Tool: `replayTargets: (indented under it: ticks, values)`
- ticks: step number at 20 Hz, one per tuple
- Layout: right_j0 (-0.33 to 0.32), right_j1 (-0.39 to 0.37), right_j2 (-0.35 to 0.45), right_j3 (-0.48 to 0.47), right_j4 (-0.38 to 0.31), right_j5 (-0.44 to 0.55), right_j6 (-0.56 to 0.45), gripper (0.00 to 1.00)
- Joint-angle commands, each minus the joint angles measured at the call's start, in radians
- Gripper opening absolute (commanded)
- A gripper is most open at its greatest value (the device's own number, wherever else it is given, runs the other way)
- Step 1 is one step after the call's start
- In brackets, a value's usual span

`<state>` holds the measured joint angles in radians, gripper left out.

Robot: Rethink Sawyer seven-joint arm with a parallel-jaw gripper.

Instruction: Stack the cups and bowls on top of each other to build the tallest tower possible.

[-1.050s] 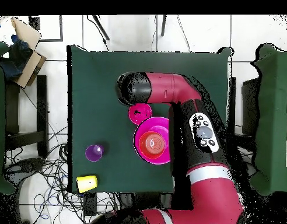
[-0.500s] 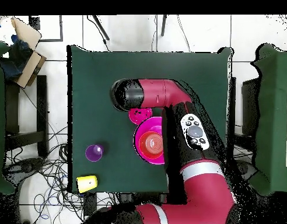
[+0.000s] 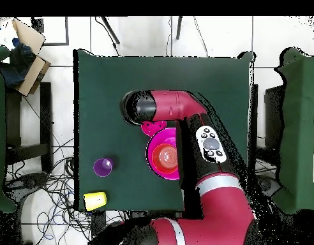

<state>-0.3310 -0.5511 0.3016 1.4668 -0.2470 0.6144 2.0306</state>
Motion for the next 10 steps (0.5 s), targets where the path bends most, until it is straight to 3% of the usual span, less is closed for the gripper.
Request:
replayTargets:
  ticks: [1, 10]
  values:
    - [0.013, 0.034, 0.007, 0.048, -0.08, -0.08, -0.017, 1.0]
    - [0.022, 0.05, -0.013, 0.08, -0.093, -0.131, -0.003, 1.0]
